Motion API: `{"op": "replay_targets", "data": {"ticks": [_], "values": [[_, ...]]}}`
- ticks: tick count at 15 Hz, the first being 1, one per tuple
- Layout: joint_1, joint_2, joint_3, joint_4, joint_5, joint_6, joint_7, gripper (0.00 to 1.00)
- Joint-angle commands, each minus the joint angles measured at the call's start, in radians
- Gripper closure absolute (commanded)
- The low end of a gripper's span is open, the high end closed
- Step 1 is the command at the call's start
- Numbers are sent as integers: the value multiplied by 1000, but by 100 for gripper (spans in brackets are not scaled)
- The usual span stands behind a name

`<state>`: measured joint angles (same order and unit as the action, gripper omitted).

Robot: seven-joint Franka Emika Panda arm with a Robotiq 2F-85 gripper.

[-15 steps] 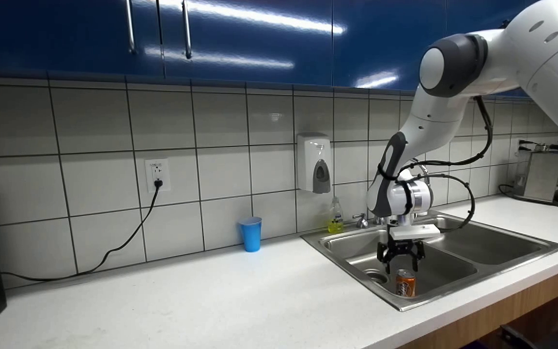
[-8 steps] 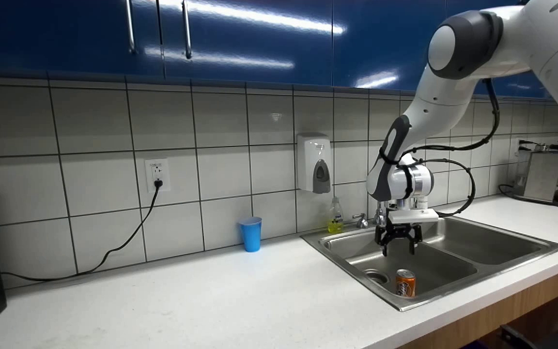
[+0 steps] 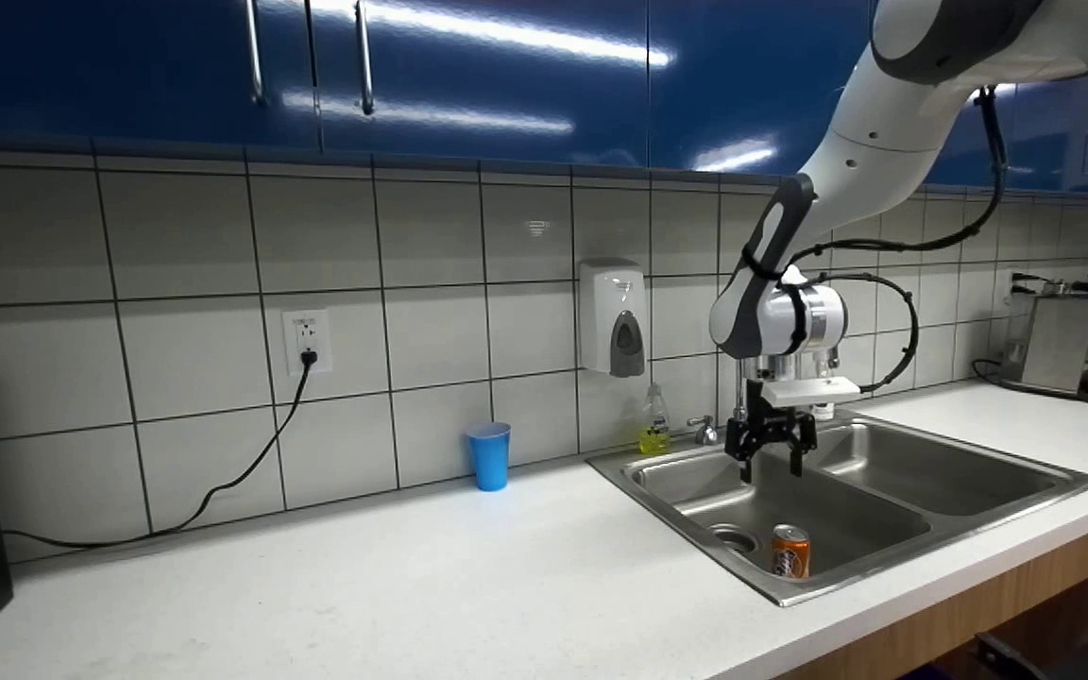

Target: Put the can into the sink

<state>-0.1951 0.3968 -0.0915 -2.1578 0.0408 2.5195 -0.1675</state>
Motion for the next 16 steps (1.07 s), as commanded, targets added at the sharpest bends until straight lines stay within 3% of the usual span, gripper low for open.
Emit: {"op": "replay_targets", "data": {"ticks": [1, 10, 15, 16], "values": [[20, -164, 0, -124, -26, -81, -11, 0], [82, -522, 1, -381, -42, -265, 17, 0], [82, -731, -1, -489, -56, -369, 61, 0], [92, -615, -9, -424, -31, -329, 17, 0]]}}
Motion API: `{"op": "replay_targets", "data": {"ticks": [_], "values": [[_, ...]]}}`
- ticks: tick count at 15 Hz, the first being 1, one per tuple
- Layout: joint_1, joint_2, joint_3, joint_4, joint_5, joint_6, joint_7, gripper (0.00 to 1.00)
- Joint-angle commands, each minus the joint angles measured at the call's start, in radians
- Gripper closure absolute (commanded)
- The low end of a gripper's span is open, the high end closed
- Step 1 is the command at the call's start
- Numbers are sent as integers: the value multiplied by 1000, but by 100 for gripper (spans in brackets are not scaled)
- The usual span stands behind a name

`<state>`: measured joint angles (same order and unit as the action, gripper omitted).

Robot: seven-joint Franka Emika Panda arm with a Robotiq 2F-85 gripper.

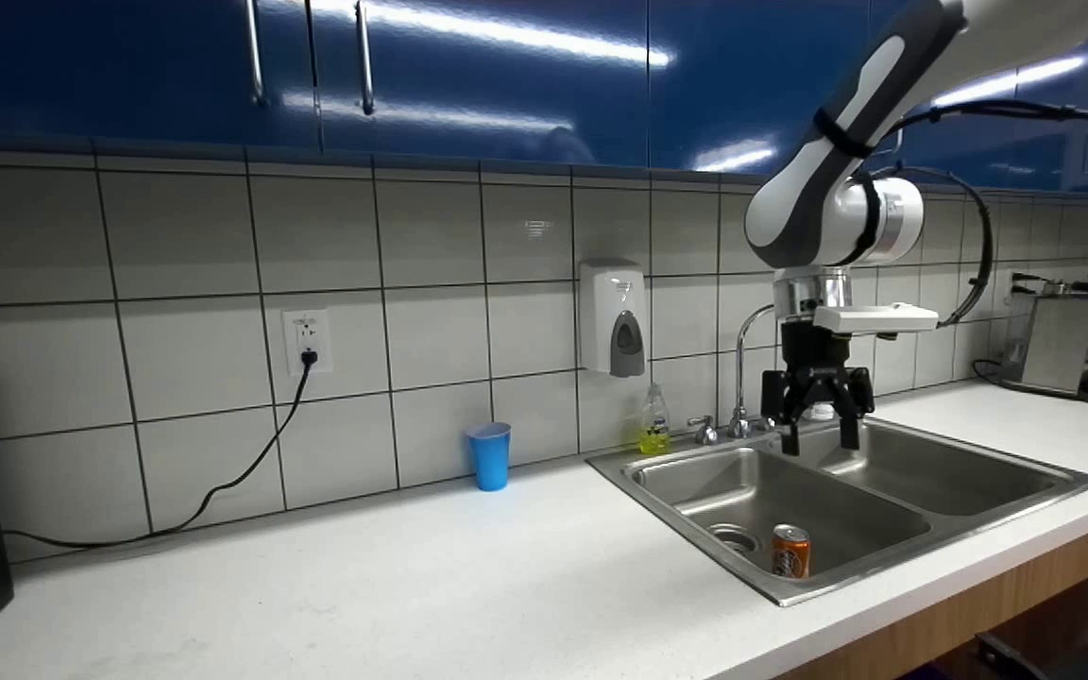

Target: Put the can into the sink

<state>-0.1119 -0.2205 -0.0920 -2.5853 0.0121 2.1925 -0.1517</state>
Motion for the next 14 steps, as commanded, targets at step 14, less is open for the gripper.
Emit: {"op": "replay_targets", "data": {"ticks": [14], "values": [[8, -91, -10, -52, -8, -23, 19, 0]]}}
